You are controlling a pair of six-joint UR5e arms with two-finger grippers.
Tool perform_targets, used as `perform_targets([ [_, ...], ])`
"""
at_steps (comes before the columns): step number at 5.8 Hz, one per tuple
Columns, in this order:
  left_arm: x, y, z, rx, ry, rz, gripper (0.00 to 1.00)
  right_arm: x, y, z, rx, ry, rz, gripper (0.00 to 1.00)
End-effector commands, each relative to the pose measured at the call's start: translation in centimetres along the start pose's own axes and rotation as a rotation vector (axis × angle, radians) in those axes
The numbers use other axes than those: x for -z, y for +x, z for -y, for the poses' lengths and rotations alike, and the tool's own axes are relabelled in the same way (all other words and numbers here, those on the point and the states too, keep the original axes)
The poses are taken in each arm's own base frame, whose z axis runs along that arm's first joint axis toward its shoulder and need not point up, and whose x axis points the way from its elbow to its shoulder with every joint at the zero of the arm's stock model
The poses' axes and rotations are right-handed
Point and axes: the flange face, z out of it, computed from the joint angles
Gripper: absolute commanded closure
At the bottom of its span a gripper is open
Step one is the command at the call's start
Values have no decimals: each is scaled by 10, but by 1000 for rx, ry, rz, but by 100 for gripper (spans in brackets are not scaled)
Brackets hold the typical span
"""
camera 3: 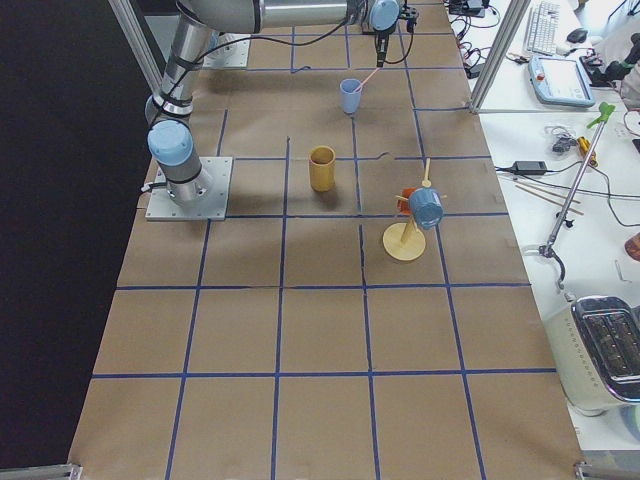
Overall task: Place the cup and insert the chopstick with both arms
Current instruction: 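Lower the pink chopstick into the blue cup with the right gripper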
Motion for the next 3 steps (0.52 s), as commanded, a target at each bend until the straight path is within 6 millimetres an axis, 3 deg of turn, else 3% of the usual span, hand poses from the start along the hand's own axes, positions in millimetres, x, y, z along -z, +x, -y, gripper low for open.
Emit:
perform_targets([
  [1, 0, 1, 0, -2, 0, 1, 1, 11, 5, 3, -9, 11, 30, 0],
  [2, 0, 0, 0, 0, -2, 1, 1, 44, 17, 4, -24, 47, 46, 0],
  [3, 0, 0, 0, 0, -2, 1, 1, 82, 52, 3, -60, 29, 33, 0],
])
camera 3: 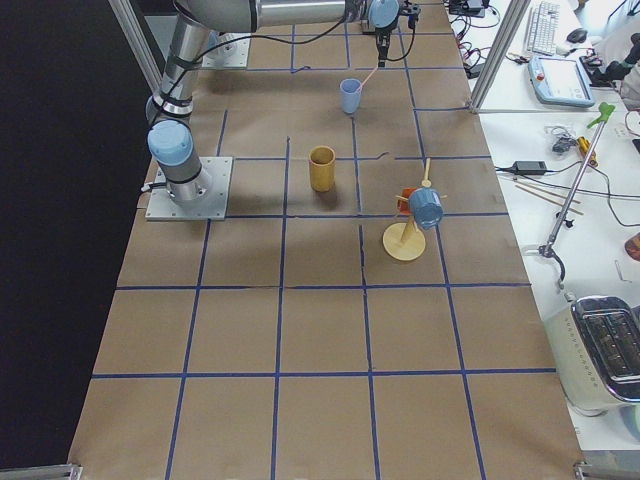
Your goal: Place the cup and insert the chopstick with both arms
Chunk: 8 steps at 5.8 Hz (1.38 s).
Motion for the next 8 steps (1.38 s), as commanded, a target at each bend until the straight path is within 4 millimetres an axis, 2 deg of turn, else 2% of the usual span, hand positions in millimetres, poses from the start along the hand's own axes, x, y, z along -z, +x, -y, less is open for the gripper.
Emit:
perform_targets([
  [1, 0, 0, 0, 0, 0, 0, 1, 67, 81, 5, -10, -20, -20, 0],
  [2, 0, 0, 0, 0, 0, 0, 1, 89, 143, 3, -15, -78, -42, 0],
  [3, 1, 1, -1, -1, 1, 0, 1, 98, 187, -20, 32, -102, -44, 0],
  [4, 1, 0, -1, 0, 1, 0, 1, 88, 221, -43, 11, -124, -43, 0],
  [5, 1, -1, 0, 2, 1, 0, 1, 86, 230, -51, -14, -63, -31, 0],
  [8, 1, 0, -1, 0, 1, -2, 1, 82, 224, -55, -3, -64, -31, 0],
])
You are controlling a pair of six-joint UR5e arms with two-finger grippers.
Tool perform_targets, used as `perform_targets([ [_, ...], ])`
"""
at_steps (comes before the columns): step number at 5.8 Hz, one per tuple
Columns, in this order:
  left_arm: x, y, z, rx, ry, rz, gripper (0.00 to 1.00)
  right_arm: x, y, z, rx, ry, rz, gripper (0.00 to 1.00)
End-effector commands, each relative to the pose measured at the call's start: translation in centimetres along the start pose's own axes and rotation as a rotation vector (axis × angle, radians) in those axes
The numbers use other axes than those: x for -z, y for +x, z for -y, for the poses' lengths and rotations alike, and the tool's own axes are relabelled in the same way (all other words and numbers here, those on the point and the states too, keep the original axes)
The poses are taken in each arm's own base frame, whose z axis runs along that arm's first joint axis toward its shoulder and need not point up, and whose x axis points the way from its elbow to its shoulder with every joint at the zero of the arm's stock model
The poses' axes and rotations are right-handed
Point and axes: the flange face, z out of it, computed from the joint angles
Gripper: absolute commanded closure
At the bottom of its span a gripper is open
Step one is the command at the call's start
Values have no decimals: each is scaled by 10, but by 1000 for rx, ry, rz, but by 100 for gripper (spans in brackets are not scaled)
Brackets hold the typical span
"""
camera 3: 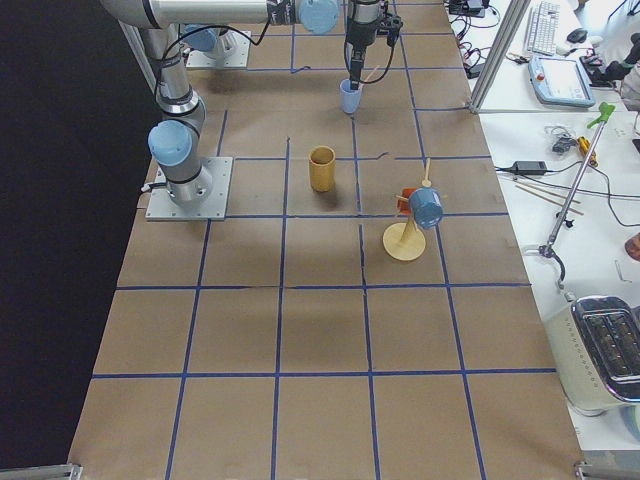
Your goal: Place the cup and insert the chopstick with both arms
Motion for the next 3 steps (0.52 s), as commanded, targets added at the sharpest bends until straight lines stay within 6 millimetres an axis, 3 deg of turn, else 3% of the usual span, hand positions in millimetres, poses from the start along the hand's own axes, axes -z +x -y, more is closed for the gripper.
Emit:
perform_targets([
  [1, 0, 1, 0, -1, -1, -1, 1, 0, -3, -2, 13, 1, 1, 0],
  [3, 0, 1, 0, -1, -1, 1, 1, -2, -6, -2, 24, -2, 0, 0],
])
